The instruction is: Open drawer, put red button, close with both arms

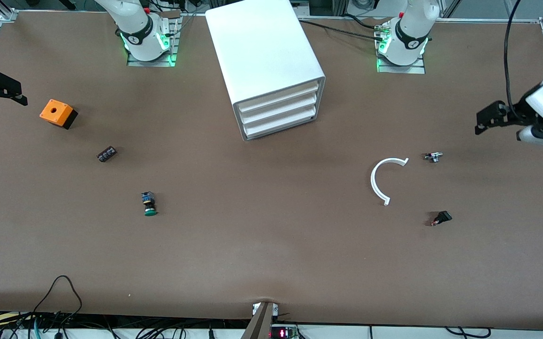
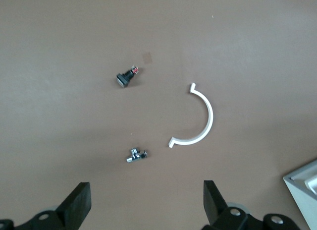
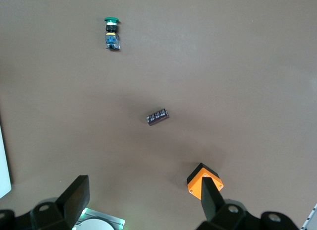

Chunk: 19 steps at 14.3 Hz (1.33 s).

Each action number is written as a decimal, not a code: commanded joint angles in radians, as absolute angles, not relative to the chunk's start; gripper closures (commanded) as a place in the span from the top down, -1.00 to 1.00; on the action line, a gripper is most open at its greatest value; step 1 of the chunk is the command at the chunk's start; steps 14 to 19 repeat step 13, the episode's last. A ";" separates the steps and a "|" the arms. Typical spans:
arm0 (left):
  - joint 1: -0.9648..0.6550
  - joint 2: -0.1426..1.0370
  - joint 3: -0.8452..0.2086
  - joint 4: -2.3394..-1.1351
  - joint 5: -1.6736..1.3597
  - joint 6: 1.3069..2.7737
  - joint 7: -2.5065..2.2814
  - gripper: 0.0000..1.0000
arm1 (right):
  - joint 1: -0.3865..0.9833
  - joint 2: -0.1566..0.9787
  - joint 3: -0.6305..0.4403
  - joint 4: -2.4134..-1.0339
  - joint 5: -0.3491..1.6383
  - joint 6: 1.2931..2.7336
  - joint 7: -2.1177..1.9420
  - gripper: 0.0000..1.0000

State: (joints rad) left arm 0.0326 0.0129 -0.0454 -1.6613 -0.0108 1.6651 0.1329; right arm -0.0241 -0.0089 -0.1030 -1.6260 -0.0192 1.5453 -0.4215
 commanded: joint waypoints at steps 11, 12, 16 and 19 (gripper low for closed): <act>0.025 0.026 -0.046 -1.661 0.061 1.623 0.144 1.00 | -0.031 -0.002 -0.084 -1.578 -0.015 1.526 -0.426 1.00; 0.022 0.028 -0.046 -1.661 0.061 1.623 0.141 1.00 | -0.032 -0.002 -0.084 -1.578 -0.015 1.525 -0.429 1.00; 0.020 0.026 -0.046 -1.661 0.061 1.623 0.138 1.00 | -0.031 -0.002 -0.084 -1.578 -0.015 1.525 -0.431 1.00; 0.020 0.026 -0.046 -1.661 0.061 1.623 0.138 1.00 | -0.031 -0.002 -0.084 -1.578 -0.015 1.525 -0.431 1.00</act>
